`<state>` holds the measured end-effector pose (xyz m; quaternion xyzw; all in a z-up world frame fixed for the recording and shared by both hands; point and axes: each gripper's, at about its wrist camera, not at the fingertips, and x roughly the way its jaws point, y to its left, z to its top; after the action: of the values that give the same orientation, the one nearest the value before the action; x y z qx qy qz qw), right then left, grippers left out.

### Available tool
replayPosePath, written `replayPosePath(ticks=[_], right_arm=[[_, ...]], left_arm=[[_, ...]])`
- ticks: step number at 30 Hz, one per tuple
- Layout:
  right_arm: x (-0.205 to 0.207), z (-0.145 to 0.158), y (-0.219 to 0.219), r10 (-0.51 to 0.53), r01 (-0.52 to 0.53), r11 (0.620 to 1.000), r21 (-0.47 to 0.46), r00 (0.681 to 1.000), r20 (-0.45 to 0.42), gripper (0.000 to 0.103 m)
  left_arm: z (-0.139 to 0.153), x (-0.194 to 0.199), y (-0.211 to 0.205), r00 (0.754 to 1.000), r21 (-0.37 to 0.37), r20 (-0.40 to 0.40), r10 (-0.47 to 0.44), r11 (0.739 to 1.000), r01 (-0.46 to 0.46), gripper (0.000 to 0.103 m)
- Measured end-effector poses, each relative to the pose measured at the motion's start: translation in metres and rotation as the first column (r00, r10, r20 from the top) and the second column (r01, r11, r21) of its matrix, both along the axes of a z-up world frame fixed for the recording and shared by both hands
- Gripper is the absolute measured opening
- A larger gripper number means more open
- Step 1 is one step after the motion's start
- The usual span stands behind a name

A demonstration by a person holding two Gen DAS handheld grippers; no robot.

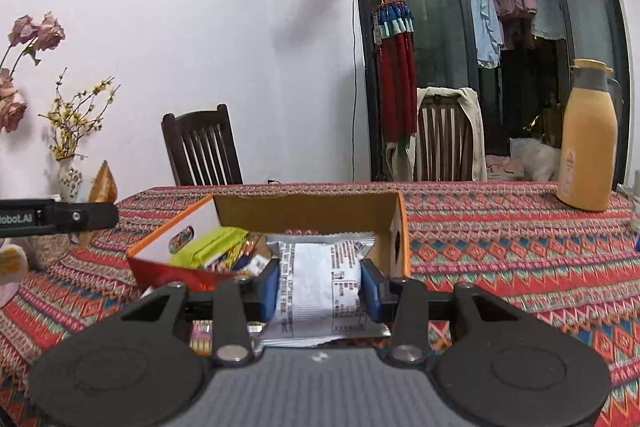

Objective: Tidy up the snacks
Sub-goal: 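Drop both white packets into the box with both grippers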

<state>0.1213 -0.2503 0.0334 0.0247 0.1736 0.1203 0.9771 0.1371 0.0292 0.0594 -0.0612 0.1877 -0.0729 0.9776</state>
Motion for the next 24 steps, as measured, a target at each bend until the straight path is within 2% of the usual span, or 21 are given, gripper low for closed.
replayPosePath(ticks=[7,14,18,24], right_arm=[[0.049,0.006,0.022,0.01,-0.011,1.0,-0.017,1.0,-0.014,0.041],[0.108,-0.001,0.04,0.002,-0.004,0.999,-0.039,0.999,-0.05,0.041],[0.131,-0.015,0.04,-0.027,0.025,0.999,-0.021,0.997,-0.069,0.041],[0.144,-0.037,0.033,-0.037,0.034,0.999,-0.024,0.994,-0.107,0.041]], left_arm=[[0.0,0.048,-0.008,0.999,0.012,-0.033,0.012,1.0,-0.012,0.058],[-0.005,0.104,-0.016,0.996,0.036,-0.079,0.052,0.998,-0.049,0.058],[-0.019,0.131,-0.015,0.991,0.024,-0.103,0.088,0.996,-0.086,0.058],[-0.045,0.147,-0.01,0.987,0.037,-0.128,0.098,0.995,-0.094,0.059]])
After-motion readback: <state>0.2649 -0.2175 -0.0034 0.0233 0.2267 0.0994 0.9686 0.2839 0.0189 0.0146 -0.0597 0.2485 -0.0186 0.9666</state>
